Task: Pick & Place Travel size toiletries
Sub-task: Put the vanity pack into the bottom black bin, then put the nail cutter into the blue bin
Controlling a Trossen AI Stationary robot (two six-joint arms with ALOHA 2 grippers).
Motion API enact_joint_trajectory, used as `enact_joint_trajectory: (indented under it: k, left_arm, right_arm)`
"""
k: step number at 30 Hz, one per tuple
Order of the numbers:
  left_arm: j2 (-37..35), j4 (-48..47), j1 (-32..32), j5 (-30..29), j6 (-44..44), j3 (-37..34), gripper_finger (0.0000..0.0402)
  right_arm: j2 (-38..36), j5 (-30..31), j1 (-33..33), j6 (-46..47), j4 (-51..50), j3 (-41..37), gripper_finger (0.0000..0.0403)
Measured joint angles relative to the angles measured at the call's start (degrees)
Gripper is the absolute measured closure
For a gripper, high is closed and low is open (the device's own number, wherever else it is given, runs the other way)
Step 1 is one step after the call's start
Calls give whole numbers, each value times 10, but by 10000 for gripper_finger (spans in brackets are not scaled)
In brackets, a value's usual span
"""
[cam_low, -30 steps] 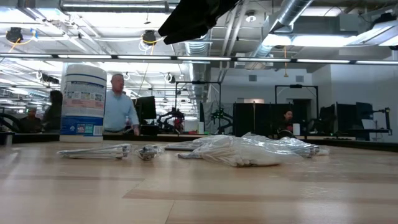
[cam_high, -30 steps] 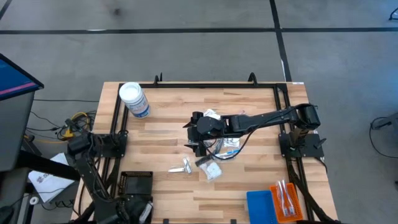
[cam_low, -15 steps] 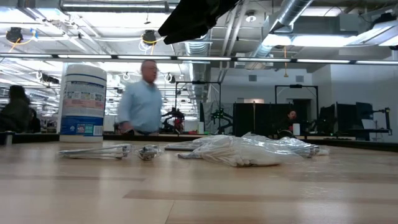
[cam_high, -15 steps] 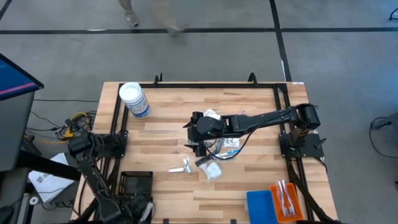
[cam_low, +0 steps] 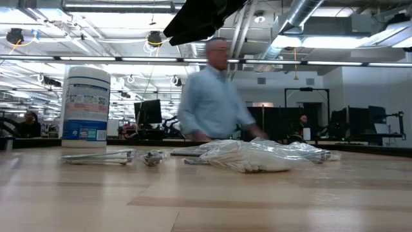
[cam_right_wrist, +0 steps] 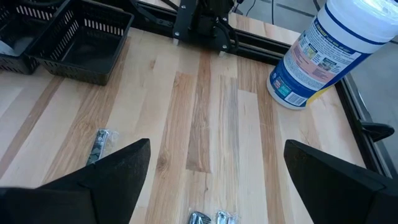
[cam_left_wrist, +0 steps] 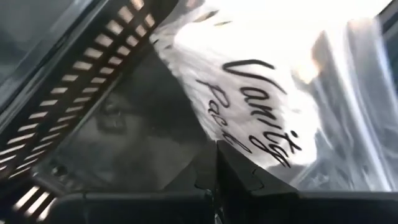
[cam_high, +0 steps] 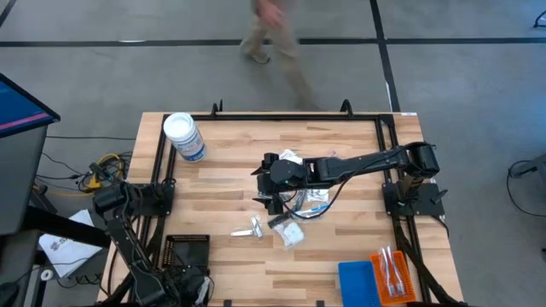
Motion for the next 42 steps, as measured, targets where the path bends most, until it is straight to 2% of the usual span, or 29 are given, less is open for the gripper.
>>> enact_joint_trajectory:
  k: [4,9,14,17,22,25,28,38,42]
  left_arm:
    - [0,5,0,-27,2,0,401]
    - [-7,0,-1,1,-7,0,401]
    - [-47,-29,-18,-6,-55,0,401]
    - [-77,-60,-37,-51,-83,0,401]
    - [-110,-120,-66,-223,-76,0,401]
    - [-120,-121,-63,-287,-27,0,401]
    - [-120,-120,-47,-310,32,0,401]
    - [-121,-108,16,-306,241,-3,400]
    - [-122,-83,67,-256,323,-32,400]
  right_arm:
    - [0,0,0,0,0,0,40]
    - [0,0,0,0,0,0,40]
    - [0,0,0,-5,-1,0,40]
    - [0,-1,0,-6,-17,1,40]
    - [-19,-23,0,-6,-81,8,40]
    - [-42,-71,-1,31,-118,7,40]
    - [-72,-80,-1,73,-114,-21,40]
    - [-169,-81,53,196,-10,-234,40]
    - [-209,-74,88,226,55,-292,40]
